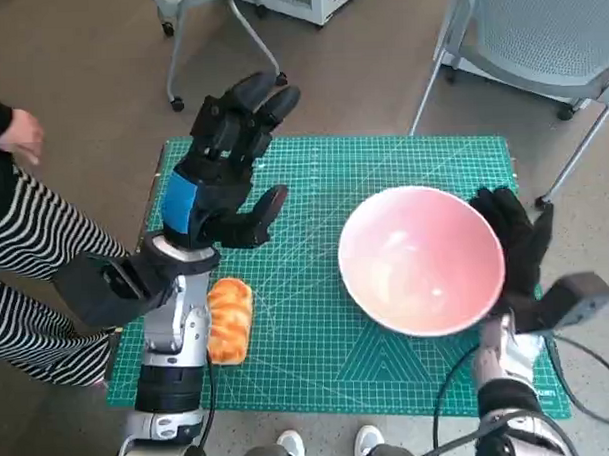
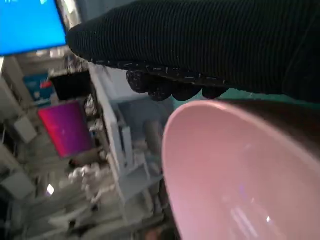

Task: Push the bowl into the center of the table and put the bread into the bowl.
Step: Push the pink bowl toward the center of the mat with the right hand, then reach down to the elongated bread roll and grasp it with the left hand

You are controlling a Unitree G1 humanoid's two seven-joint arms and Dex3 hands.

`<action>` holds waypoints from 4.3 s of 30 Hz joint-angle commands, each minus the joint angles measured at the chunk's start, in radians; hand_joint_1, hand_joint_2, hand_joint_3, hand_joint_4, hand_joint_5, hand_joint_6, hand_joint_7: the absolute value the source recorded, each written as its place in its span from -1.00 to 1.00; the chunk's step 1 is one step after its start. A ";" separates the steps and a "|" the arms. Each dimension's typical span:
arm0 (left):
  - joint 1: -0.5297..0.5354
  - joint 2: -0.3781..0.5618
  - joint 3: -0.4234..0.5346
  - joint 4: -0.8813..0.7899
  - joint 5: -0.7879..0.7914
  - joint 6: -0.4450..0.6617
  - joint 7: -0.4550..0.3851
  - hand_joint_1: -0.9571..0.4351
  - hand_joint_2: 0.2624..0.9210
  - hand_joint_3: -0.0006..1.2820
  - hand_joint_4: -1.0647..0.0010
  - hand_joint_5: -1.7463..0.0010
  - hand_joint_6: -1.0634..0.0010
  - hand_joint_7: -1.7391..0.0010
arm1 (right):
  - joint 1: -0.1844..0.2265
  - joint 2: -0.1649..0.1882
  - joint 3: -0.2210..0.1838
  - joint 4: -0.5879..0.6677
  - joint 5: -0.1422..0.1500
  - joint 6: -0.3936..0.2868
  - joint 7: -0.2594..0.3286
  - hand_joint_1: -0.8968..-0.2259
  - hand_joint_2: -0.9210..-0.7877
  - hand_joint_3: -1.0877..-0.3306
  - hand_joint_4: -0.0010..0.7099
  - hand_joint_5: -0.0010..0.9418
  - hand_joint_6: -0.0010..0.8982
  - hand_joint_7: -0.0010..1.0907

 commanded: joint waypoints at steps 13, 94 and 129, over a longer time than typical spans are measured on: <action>0.011 0.009 0.008 0.000 -0.006 -0.006 -0.007 0.09 0.26 0.13 1.00 0.39 1.00 0.28 | -0.058 0.032 0.011 0.027 0.004 0.048 -0.004 -0.05 -1.00 -0.47 -0.52 -1.00 -0.75 -0.29; -0.028 0.082 0.018 0.024 -0.014 -0.023 -0.078 0.04 0.51 -0.15 0.91 0.44 1.00 0.27 | 0.199 -0.046 0.281 -0.888 -0.075 0.035 0.007 -0.41 -1.00 0.01 -0.40 -0.97 -0.75 -0.01; -0.232 0.647 -0.165 0.606 0.521 -0.840 -0.292 0.29 0.63 -0.97 0.20 0.98 0.34 0.61 | 0.252 -0.056 0.269 -0.926 -0.084 0.060 -0.024 -0.36 -1.00 0.02 -0.38 -0.98 -0.74 -0.01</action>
